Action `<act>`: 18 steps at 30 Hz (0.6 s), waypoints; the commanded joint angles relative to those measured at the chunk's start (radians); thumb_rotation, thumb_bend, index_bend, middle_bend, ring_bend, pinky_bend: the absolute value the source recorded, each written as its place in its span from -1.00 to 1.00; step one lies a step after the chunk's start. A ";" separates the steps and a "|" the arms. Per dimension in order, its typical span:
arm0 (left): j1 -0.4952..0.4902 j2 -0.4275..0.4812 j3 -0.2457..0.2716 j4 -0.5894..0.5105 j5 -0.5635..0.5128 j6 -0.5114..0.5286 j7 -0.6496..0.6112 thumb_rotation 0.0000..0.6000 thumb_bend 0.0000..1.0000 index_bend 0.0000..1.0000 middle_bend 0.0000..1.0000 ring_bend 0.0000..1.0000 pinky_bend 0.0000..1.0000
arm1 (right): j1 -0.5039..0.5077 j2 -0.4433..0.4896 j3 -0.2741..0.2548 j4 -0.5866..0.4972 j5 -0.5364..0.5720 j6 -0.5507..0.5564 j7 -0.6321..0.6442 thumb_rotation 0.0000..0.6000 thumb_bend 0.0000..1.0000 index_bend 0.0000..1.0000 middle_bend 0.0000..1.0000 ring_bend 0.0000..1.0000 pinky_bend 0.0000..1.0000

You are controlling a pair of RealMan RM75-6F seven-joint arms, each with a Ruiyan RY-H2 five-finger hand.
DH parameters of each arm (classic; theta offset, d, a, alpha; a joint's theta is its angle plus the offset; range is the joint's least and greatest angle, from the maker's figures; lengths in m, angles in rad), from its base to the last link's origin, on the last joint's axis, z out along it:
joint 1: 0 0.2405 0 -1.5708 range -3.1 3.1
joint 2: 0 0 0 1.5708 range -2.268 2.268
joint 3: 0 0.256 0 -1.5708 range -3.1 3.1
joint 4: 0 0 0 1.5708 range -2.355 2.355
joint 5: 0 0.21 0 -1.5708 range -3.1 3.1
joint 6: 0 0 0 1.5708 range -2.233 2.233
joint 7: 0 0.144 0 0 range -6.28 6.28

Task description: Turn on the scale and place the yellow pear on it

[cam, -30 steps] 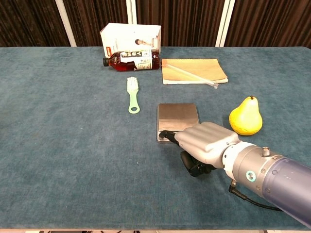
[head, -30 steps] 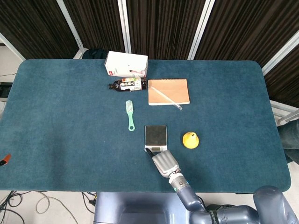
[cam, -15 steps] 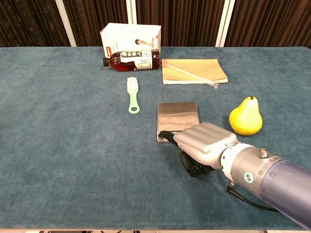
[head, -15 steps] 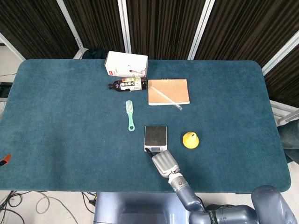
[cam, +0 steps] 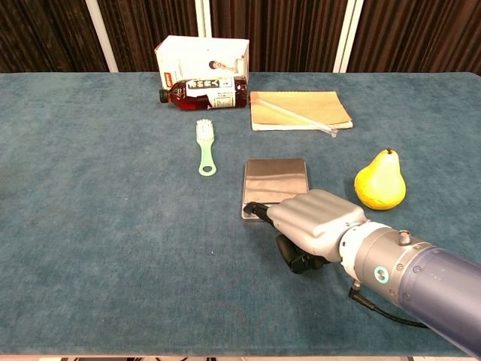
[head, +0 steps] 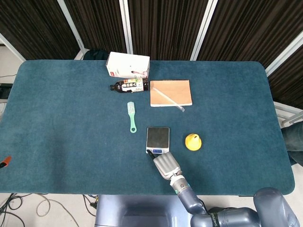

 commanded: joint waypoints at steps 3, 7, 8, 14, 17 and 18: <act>0.000 0.000 0.000 0.000 -0.001 0.000 -0.001 1.00 -1.00 -0.93 -1.00 -1.00 -1.00 | -0.006 0.012 0.023 -0.020 -0.040 0.015 0.050 1.00 0.81 -0.65 0.48 0.63 0.70; 0.000 0.000 0.001 0.000 0.000 -0.002 0.000 1.00 -1.00 -0.93 -1.00 -1.00 -1.00 | -0.014 0.038 0.044 -0.041 -0.083 0.022 0.107 1.00 0.70 -0.81 -0.06 0.21 0.41; 0.000 0.001 0.001 0.000 0.000 -0.002 0.000 1.00 -1.00 -0.93 -1.00 -1.00 -1.00 | -0.015 0.042 0.045 -0.043 -0.088 0.022 0.114 1.00 0.62 -0.83 -0.14 0.13 0.34; 0.000 -0.001 0.002 -0.001 0.002 0.001 0.002 1.00 -1.00 -0.93 -1.00 -1.00 -1.00 | -0.046 0.098 0.081 -0.100 -0.184 0.059 0.238 1.00 0.09 -0.90 -0.66 -0.34 -0.07; 0.000 -0.002 0.003 -0.002 0.004 0.002 0.005 1.00 -1.00 -0.93 -1.00 -1.00 -1.00 | -0.058 0.127 0.097 -0.130 -0.224 0.072 0.289 1.00 -0.05 -0.90 -0.81 -0.54 -0.06; 0.000 -0.002 0.004 -0.002 0.005 0.002 0.006 1.00 -1.00 -0.93 -1.00 -1.00 -1.00 | -0.061 0.139 0.104 -0.139 -0.237 0.077 0.305 1.00 -0.10 -0.91 -0.84 -0.60 -0.22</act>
